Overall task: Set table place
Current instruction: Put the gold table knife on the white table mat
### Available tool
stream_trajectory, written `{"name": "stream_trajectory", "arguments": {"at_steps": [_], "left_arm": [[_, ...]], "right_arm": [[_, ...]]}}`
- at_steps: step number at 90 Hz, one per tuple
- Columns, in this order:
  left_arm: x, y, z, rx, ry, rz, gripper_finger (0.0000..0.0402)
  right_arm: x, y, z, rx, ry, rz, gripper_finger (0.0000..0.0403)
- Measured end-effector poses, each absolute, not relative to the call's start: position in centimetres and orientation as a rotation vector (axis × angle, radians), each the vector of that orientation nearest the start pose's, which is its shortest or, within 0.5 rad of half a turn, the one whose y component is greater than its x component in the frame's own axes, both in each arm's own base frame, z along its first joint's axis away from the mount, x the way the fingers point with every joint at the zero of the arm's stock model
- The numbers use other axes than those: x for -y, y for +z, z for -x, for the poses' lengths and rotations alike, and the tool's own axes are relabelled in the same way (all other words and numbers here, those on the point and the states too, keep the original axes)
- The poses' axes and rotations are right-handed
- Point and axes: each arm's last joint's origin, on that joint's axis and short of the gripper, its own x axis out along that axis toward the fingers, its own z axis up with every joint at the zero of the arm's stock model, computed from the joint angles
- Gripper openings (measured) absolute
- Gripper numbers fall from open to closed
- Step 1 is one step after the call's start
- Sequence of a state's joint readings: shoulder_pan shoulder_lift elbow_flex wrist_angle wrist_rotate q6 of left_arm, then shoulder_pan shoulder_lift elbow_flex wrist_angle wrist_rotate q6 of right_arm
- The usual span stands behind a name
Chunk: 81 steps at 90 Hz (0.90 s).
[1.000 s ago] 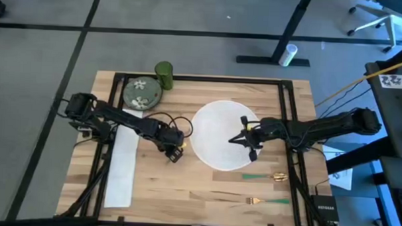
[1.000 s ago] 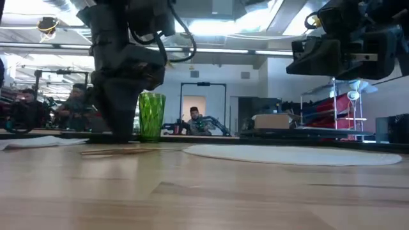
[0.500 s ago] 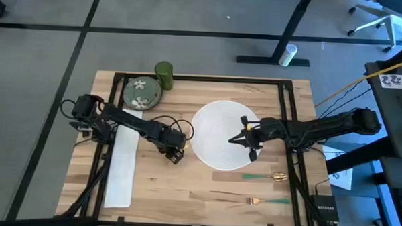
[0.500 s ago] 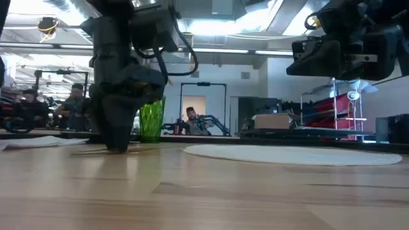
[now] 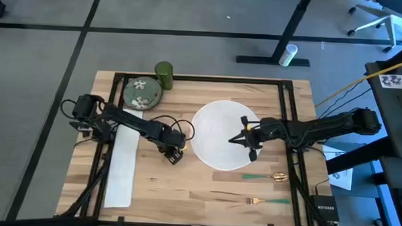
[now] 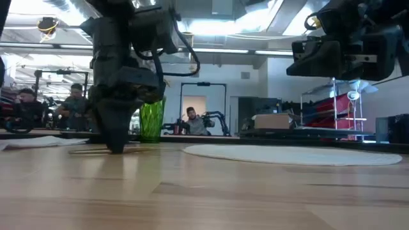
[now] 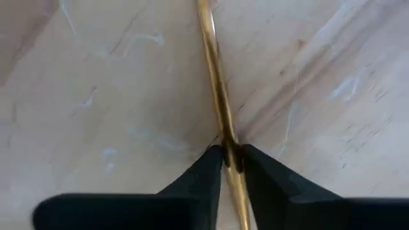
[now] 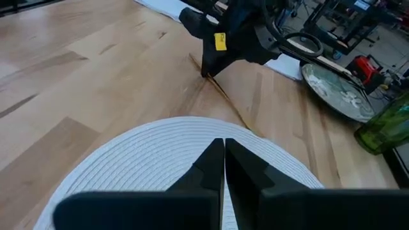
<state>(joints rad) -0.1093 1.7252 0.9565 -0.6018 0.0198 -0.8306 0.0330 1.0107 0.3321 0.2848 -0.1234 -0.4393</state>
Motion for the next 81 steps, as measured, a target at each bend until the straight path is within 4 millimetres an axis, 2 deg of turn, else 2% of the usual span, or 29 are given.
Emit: {"name": "stream_trajectory", "arguments": {"at_steps": [7, 26, 44, 62, 81], "left_arm": [[3.3, 14.2, -29.6, -1.326, 0.446, 0.610, 0.0008], [3.2, 14.5, -29.8, -1.304, 0.435, 0.577, 0.0001], [2.9, 16.3, -31.1, -1.238, 0.394, 0.554, 0.0000], [1.6, 17.9, -32.6, -1.159, 0.368, 0.555, 0.0001], [-0.2, 18.8, -34.2, -0.981, 0.315, 0.595, 0.0001]], "right_arm": [[-1.0, 18.3, -19.7, -0.353, 0.238, 0.415, 0.0000], [-1.0, 18.3, -19.7, -0.353, 0.238, 0.415, 0.0000], [-1.0, 18.3, -19.7, -0.353, 0.237, 0.415, 0.0000], [-1.0, 18.3, -19.7, -0.353, 0.237, 0.415, 0.0000], [-1.0, 18.3, -19.7, -0.354, 0.238, 0.415, 0.0000]]}}
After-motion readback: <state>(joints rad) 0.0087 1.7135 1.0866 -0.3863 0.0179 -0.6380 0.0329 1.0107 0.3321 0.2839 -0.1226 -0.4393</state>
